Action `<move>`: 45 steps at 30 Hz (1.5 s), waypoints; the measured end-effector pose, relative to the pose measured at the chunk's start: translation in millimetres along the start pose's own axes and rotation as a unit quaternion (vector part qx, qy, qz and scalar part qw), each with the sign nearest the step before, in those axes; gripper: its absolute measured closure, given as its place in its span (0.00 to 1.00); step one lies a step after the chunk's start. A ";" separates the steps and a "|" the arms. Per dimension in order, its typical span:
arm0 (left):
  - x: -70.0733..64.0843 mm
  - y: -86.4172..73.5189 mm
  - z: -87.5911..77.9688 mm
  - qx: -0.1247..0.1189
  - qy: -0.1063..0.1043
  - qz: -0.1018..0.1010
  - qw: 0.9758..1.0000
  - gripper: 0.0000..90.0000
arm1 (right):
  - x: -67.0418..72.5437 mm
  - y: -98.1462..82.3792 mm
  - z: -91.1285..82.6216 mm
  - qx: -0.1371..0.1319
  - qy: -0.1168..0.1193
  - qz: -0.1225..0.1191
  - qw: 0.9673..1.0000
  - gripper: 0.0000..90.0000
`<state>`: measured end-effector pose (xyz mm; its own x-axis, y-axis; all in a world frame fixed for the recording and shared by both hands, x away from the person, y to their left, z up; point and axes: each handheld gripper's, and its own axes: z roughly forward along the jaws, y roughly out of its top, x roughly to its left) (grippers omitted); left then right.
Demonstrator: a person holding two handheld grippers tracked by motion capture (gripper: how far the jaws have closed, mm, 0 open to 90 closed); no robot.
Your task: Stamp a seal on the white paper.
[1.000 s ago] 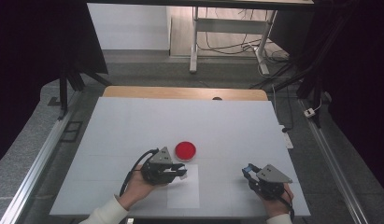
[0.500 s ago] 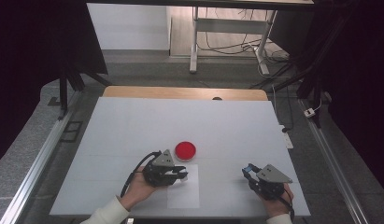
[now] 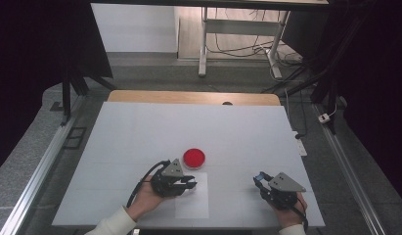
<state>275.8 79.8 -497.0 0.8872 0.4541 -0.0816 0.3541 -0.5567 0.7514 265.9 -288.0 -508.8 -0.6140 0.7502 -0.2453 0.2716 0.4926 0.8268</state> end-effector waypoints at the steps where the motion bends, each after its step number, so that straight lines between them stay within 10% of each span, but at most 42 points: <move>1: 0.2 -0.2 0.2 0.001 0.000 0.000 1.000 0.84 | 0.0 -0.1 0.1 0.000 0.000 0.000 1.000 0.72; 45: -2.2 -5.6 9.7 0.021 0.005 0.012 1.000 0.84 | 0.1 -0.4 0.5 0.001 0.001 0.001 1.000 0.72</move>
<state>274.7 75.1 -507.4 0.8925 0.4476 -0.0563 0.3446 -0.5959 0.7254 266.1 -287.8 -509.4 -0.6150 0.7500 -0.2436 0.2737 0.4927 0.8260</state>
